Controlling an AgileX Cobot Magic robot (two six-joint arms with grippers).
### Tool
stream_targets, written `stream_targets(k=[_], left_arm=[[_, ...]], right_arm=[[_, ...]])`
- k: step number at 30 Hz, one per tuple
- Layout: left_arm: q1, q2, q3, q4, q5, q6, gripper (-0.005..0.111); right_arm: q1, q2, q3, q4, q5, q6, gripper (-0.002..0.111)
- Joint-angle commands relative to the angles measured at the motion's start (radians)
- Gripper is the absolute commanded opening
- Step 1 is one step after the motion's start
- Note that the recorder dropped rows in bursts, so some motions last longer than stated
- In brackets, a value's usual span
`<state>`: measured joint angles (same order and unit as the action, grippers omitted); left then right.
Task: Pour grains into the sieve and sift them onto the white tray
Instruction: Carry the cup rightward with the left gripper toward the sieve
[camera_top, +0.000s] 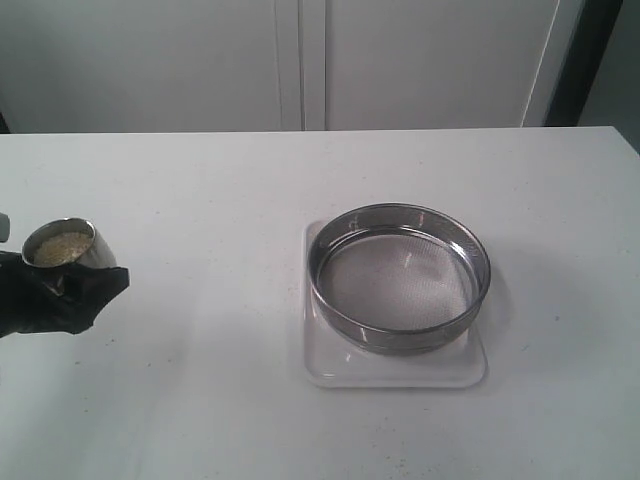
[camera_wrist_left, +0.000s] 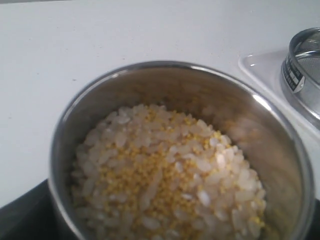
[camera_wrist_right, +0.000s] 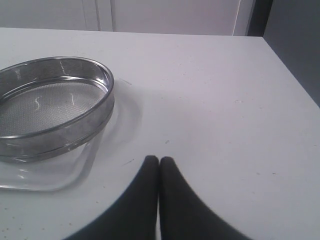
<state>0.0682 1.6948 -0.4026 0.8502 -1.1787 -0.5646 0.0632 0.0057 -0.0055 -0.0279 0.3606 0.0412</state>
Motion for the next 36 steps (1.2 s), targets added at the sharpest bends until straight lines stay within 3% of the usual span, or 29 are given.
stream_targets(k=[1, 9, 12, 18, 36], left_arm=[[-0.003, -0.04, -0.019, 0.026, 0.005, -0.057, 0.0], [-0.147, -0.082, -0.082, 0.006, 0.194, -0.06, 0.0], [-0.189, -0.082, -0.103, -0.03, 0.204, -0.06, 0.0], [-0.24, -0.082, -0.147, -0.046, 0.22, -0.092, 0.0], [-0.431, -0.082, -0.373, -0.043, 0.477, -0.173, 0.0]], right_arm=[[-0.006, -0.006, 0.006, -0.002, -0.014, -0.004, 0.0], [-0.006, -0.006, 0.006, -0.002, -0.014, -0.004, 0.0], [-0.006, -0.006, 0.006, -0.002, -0.014, -0.004, 0.0], [-0.006, -0.006, 0.006, -0.002, -0.014, -0.004, 0.0], [-0.006, -0.006, 0.006, -0.002, -0.014, -0.004, 0.0]])
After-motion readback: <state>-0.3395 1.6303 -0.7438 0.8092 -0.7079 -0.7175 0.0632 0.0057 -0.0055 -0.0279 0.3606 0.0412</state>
